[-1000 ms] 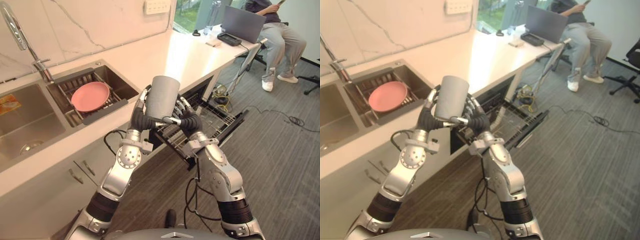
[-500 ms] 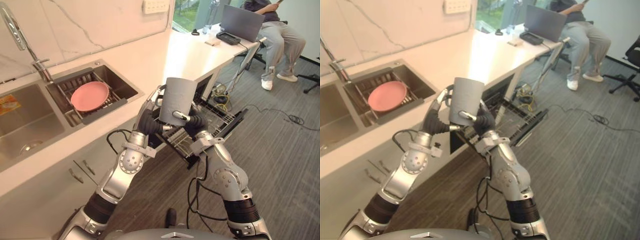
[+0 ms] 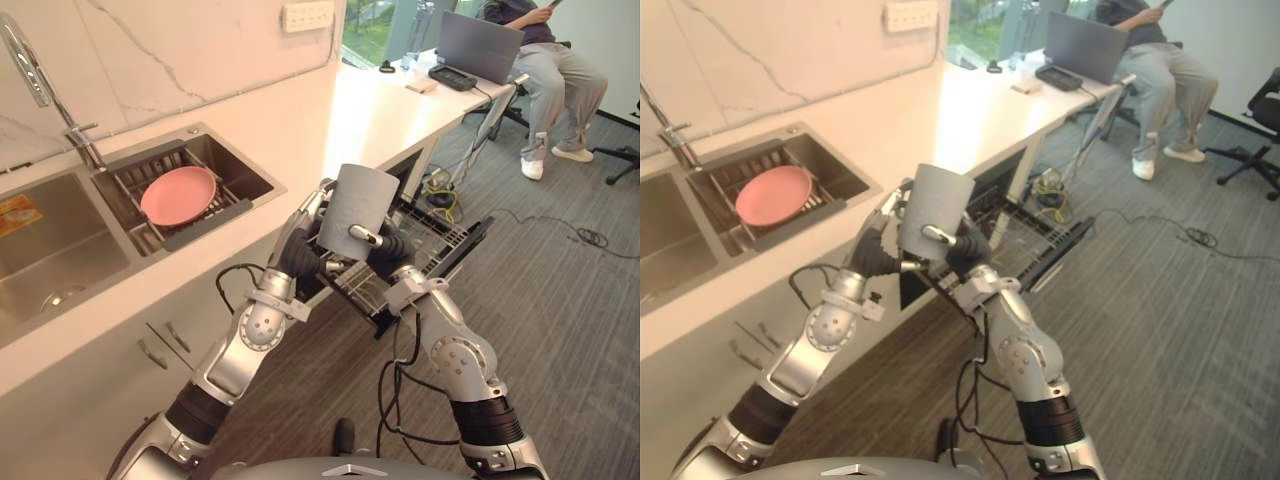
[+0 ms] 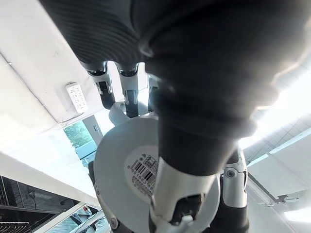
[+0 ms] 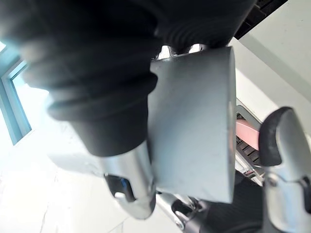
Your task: Walk over to the sink, pick up the cup, carry it to the dishwasher, place the cup inside the dishwasher, then close the dishwasher door
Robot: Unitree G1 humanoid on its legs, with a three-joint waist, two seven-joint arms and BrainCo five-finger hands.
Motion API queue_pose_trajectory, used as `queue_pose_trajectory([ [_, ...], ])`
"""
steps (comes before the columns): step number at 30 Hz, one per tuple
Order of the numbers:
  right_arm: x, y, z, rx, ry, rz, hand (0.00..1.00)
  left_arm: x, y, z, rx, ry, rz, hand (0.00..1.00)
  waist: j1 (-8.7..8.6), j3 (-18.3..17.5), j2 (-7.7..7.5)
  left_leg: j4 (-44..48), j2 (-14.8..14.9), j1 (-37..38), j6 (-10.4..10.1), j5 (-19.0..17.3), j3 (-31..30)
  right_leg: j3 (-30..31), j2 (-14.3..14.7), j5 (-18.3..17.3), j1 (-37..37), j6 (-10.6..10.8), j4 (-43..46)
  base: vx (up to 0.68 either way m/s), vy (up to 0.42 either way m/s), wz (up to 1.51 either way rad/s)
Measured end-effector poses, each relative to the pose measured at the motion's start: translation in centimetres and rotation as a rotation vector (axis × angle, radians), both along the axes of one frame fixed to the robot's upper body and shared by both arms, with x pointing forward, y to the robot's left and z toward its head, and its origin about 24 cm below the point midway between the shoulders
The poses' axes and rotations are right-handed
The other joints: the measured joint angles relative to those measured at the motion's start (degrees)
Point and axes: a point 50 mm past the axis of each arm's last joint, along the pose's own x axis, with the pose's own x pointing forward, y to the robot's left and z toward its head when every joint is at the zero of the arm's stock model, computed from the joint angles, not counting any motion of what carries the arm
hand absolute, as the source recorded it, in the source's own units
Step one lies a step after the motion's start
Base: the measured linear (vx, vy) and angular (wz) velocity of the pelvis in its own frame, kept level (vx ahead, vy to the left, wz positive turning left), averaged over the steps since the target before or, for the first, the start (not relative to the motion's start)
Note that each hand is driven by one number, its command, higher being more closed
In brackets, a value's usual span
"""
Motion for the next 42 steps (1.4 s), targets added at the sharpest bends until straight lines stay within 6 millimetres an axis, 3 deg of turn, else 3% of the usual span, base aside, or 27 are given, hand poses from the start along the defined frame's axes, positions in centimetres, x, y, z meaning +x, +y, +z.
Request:
queue_pose_trajectory([
  [7, 0.0, -0.2, 0.0, -0.014, -0.013, 0.011, 1.0, -0.4, 0.3, -0.5, 0.013, -0.007, -0.012, 1.0, -0.1, -0.2, -0.3, 0.0, 0.0, 0.0, 0.0, 0.1, 0.0, 0.0, 0.0, 0.0, 0.0, 0.0, 0.0, 0.0, 0.0, 0.0],
  [8, 0.0, -0.1, 0.0, -0.014, -0.013, 0.012, 1.0, -0.4, 0.3, -0.6, 0.011, -0.006, -0.009, 0.0, -0.09, -0.4, -0.49, 0.0, 0.0, 0.0, 0.0, 0.1, 0.0, 0.0, 0.0, 0.0, 0.0, 0.0, 0.0, 0.0, 0.0, 0.0],
  [14, 0.0, -0.2, 0.0, -0.014, -0.012, 0.009, 1.0, -0.9, 0.2, -1.1, 0.0, 0.003, -0.008, 0.0, -0.14, -0.8, -1.12, 0.0, 0.0, 0.0, 0.0, 0.1, 0.1, 0.1, 0.0, 0.0, -0.1, 0.0, 0.0, 0.0, 0.0, 0.0],
  [34, 0.0, 0.0, 0.1, 0.092, 0.025, -0.059, 1.0, -1.5, 0.0, -1.8, -0.101, 0.083, -0.033, 0.0, -0.15, -0.8, -1.12, -0.1, 0.0, 0.2, -0.1, 0.2, 0.1, 0.2, 0.0, 0.1, 0.0, -0.1, 0.0, 0.0, 0.0, 0.0],
  [39, -0.1, -0.5, -0.2, 0.137, 0.03, -0.104, 1.0, -1.8, -0.6, -1.9, -0.119, 0.098, -0.056, 0.0, 0.03, -0.8, -1.13, -0.3, 0.0, 0.6, -0.1, 0.2, 0.2, 0.3, 0.0, 0.1, 0.4, 0.0, 0.0, 0.0, 0.0, 0.0],
  [42, -0.1, -1.9, 0.2, 0.244, 0.01, -0.21, 1.0, -2.0, -1.0, -2.7, -0.112, 0.138, -0.082, 0.0, 0.12, -0.8, -1.15, -1.2, -0.2, 1.1, -0.1, 0.5, 0.5, 0.4, 0.0, -0.2, 0.8, 0.4, 0.0, -0.01, -0.001, -0.03],
])
